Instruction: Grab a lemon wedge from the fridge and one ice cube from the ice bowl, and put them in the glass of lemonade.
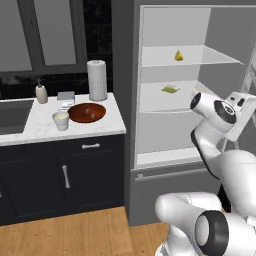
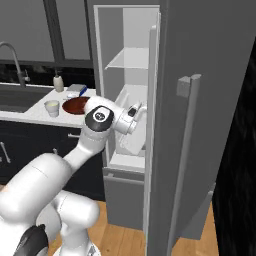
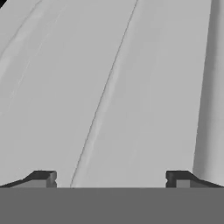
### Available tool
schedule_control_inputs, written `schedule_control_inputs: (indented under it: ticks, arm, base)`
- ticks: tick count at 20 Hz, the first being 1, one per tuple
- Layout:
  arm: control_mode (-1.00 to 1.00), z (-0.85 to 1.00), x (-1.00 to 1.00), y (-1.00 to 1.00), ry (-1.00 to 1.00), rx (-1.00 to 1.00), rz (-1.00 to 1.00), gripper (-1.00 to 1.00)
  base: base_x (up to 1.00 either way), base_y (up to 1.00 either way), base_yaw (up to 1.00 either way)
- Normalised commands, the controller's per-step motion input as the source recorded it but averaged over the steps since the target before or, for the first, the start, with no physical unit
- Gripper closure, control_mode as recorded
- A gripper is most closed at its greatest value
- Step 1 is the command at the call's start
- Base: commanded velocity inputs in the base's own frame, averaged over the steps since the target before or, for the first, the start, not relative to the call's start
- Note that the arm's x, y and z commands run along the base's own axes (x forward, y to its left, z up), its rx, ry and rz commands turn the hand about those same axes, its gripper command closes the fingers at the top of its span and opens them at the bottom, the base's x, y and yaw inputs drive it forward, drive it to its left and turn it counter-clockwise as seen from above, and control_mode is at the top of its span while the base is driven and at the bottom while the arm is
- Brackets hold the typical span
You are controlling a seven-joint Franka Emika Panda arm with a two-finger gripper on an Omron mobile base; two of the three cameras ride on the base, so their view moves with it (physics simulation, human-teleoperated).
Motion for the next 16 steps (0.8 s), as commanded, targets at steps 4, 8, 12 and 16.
schedule_control_inputs:
  ticks: [4,8,12,16]
  arm:
    - [-1.0,-0.01,-0.37,0.02,-0.33,0.19,0.0,-1.0]
    - [-1.0,0.0,-0.44,0.43,-0.4,0.28,0.01,-1.0]
    - [-1.0,-0.14,-0.39,0.88,-0.49,0.38,0.02,-1.0]
    - [-1.0,-0.19,-0.66,0.97,-0.47,0.4,0.02,-1.0]
  base:
    - [0.0,0.0,0.0]
    - [0.0,0.0,0.0]
    - [0.0,0.0,0.0]
    - [0.0,0.0,0.0]
